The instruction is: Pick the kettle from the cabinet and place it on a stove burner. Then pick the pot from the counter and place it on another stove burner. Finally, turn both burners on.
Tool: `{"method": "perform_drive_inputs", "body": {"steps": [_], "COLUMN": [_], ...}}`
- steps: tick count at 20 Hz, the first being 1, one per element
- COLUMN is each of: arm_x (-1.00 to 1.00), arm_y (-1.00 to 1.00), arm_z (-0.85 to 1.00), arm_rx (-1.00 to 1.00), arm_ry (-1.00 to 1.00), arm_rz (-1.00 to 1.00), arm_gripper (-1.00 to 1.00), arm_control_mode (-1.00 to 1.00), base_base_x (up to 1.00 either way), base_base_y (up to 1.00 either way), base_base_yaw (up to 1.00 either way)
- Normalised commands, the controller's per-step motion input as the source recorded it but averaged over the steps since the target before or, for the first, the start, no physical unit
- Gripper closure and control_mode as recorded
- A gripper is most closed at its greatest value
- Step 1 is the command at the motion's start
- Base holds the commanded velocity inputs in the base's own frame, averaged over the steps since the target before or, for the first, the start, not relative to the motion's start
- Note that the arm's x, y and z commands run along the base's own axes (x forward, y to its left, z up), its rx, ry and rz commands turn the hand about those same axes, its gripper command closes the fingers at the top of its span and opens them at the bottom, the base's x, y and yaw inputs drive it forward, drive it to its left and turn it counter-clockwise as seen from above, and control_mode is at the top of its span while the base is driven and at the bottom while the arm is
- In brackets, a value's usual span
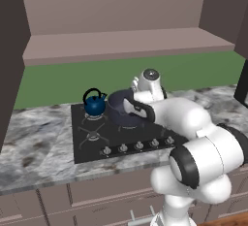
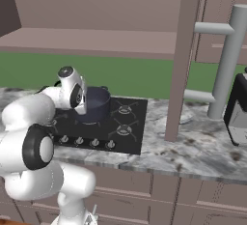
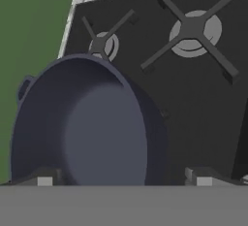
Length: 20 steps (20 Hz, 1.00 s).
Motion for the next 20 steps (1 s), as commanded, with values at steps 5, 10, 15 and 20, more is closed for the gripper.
{"method": "perform_drive_inputs", "body": {"steps": [5, 10, 15, 20], "arm_x": [-0.52, -0.37, -0.36, -0.37], "arm_y": [0.09, 0.04, 0.1, 0.14], "arm_z": [0.0, 0.17, 0.22, 0.2], "arm_rx": [0.0, 0.0, 0.0, -0.01], "arm_ry": [-0.07, -0.03, 0.0, 0.0], "arm_rz": [0.02, 0.03, 0.04, 0.07], "arm_gripper": [-1.0, -1.0, -1.0, -1.0], "arm_control_mode": [-1.0, -1.0, -1.0, -1.0], "base_base_x": [0.0, 0.0, 0.0, 0.0], "base_base_y": [0.0, 0.0, 0.0, 0.0], "base_base_yaw": [0.0, 0.0, 0.0, 0.0]}}
